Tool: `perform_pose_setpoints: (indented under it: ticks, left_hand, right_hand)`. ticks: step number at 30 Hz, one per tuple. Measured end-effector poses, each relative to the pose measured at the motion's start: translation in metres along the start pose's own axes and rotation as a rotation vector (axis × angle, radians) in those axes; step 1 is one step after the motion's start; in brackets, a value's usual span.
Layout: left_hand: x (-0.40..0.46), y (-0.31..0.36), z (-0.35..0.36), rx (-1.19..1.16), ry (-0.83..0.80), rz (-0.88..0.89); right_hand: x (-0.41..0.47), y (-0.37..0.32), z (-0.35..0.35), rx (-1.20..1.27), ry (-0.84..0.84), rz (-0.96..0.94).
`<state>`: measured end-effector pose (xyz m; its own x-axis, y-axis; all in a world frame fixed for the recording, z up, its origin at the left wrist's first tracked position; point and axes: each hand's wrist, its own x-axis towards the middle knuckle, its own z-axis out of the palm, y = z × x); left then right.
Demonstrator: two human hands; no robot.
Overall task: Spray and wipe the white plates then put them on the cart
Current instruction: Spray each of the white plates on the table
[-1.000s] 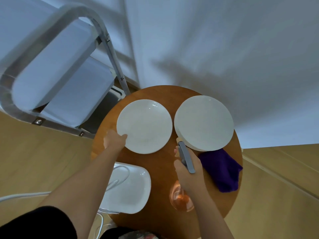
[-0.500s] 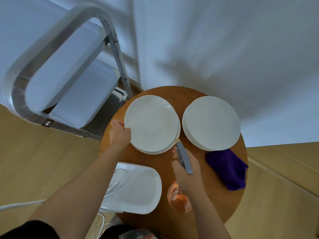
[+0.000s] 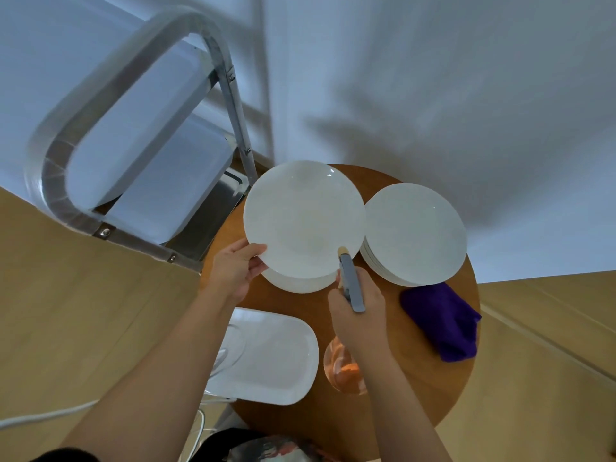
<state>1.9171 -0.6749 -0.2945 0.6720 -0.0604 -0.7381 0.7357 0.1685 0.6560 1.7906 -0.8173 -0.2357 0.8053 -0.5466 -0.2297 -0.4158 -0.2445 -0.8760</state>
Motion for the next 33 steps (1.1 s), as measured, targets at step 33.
perform_pose_setpoints:
  ticks: [33]
  left_hand:
    - [-0.042, -0.023, 0.095, 0.070, -0.105, 0.054]
  right_hand:
    - [-0.008, 0.028, -0.080, 0.068, 0.215, 0.188]
